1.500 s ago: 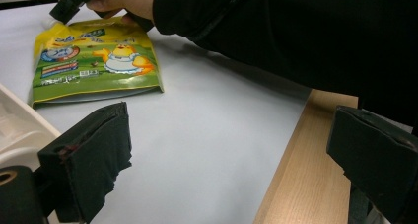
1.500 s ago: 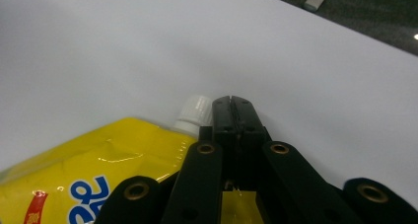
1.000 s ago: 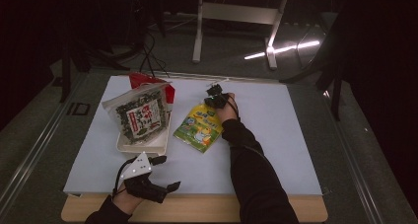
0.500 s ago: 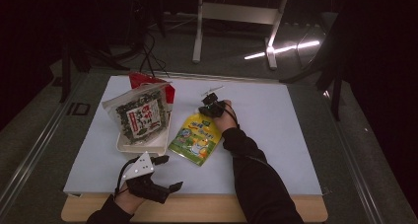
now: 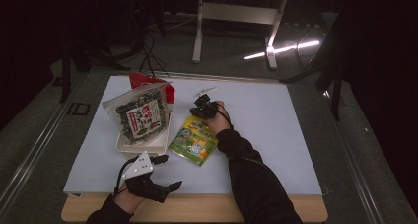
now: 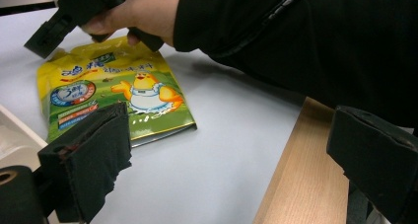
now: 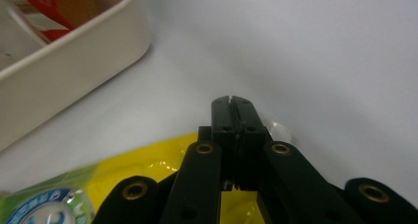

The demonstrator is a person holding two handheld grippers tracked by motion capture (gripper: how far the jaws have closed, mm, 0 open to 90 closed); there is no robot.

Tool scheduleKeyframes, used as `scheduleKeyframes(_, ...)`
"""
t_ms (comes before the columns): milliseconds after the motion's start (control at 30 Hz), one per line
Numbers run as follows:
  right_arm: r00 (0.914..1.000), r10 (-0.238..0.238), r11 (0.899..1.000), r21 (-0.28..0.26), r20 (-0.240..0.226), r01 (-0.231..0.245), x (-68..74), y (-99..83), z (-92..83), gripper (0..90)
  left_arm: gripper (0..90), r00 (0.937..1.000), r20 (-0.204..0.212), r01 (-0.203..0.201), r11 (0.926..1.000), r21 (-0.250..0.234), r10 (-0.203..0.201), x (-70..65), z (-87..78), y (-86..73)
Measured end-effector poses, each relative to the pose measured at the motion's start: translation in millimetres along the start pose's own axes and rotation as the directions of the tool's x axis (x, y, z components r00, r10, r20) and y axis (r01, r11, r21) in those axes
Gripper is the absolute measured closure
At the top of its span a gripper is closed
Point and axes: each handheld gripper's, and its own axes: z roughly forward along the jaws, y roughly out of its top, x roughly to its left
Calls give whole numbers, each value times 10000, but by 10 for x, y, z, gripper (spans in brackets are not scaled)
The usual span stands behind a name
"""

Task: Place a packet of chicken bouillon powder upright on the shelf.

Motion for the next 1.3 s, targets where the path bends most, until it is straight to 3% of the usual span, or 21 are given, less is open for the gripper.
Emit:
scheduleKeyframes(333,9998,-116,9988,485,190,107,25,43,173,880,42,10000,-9,35,10000,51,-35,20,-9,-11)
scheduleKeyframes(500,9999,20,9995,315,-148,-16,52,5,154,899,41,10000,8,-23,10000,90,23,11,-6,-9)
scheduleKeyframes(833,9923,-605,9971,395,-1078,651,265,-75,56,899,42,10000,-11,18,10000,70,-18,8,0,-8)
scheduleKeyframes(900,9842,-886,9941,481,-1533,969,437,-89,30,899,42,10000,-11,41,10000,54,-41,8,1,-6)
scheduleKeyframes(1067,9652,-1161,9915,303,-2345,1266,686,-112,-32,898,41,10000,-32,35,10000,53,-35,10,3,-7)
scheduleKeyframes(1200,9572,-1591,9824,577,-2418,1779,814,-158,-17,899,41,10000,-37,44,10000,42,-44,12,4,-4)
scheduleKeyframes(1300,9563,-1590,9819,617,-2455,1791,849,-169,-33,899,42,10000,-41,-14,10000,62,14,16,9,-1)
